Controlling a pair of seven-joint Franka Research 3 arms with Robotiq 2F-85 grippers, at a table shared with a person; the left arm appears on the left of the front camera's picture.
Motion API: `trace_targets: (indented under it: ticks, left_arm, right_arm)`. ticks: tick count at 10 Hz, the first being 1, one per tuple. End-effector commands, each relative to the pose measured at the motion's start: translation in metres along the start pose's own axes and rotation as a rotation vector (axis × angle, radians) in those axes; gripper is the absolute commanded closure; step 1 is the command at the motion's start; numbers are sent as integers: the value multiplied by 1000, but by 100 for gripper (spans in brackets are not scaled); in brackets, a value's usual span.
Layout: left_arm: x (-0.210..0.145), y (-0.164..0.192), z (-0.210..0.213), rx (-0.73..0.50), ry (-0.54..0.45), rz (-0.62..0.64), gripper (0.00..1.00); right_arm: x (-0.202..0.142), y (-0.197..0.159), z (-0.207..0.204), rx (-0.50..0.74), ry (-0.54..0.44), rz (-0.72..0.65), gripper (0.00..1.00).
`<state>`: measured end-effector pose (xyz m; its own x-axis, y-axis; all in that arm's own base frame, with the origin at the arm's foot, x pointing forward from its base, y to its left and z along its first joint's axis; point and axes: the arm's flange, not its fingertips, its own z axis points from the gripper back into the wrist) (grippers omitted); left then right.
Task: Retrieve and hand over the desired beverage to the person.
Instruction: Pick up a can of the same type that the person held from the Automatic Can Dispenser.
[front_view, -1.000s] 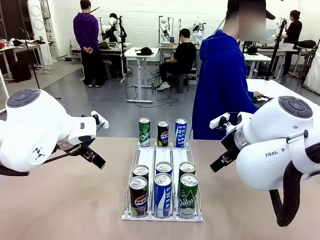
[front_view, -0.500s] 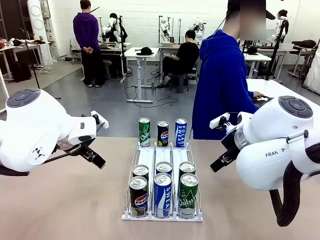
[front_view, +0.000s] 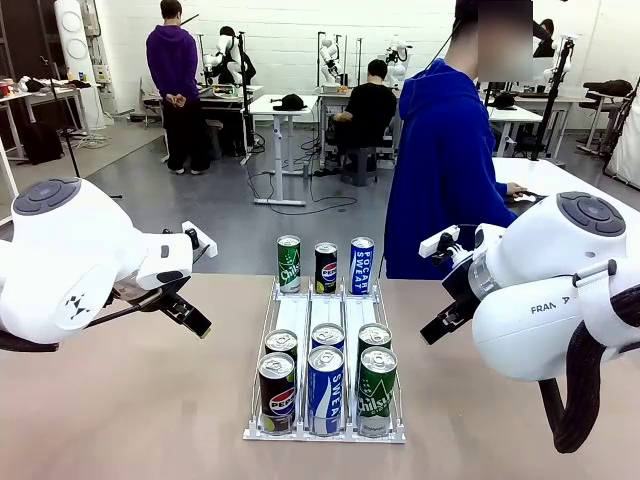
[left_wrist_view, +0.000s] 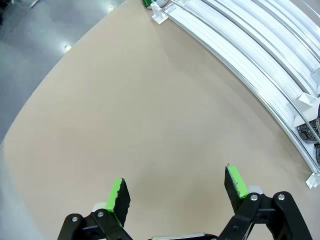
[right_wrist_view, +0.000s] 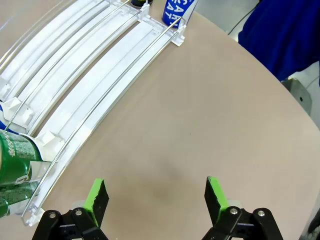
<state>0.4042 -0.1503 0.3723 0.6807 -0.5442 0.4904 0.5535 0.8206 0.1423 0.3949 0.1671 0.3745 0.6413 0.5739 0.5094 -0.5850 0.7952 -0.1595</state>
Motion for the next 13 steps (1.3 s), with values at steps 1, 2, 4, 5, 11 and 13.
trace_targets:
  ticks: [1,2,4,5,11,13]
  left_arm:
    - [0,-7,42,50,-44,-38,0]
    - [3,-8,81,59,-69,-71,0]
    - [6,2,146,64,-110,-86,0]
    - [-2,11,166,80,-133,-97,0]
    - [10,42,188,-39,-137,-173,0]
    - [-7,97,208,-250,-140,-208,0]
  right_arm:
    - [13,-1,31,-13,-39,-22,0]
    - [29,-3,62,-1,-77,-35,0]
    - [59,-7,125,17,-127,-70,0]
    - [64,-7,151,34,-148,-61,0]
    - [88,-40,163,-66,-80,67,0]
    - [134,-76,165,-61,34,43,0]
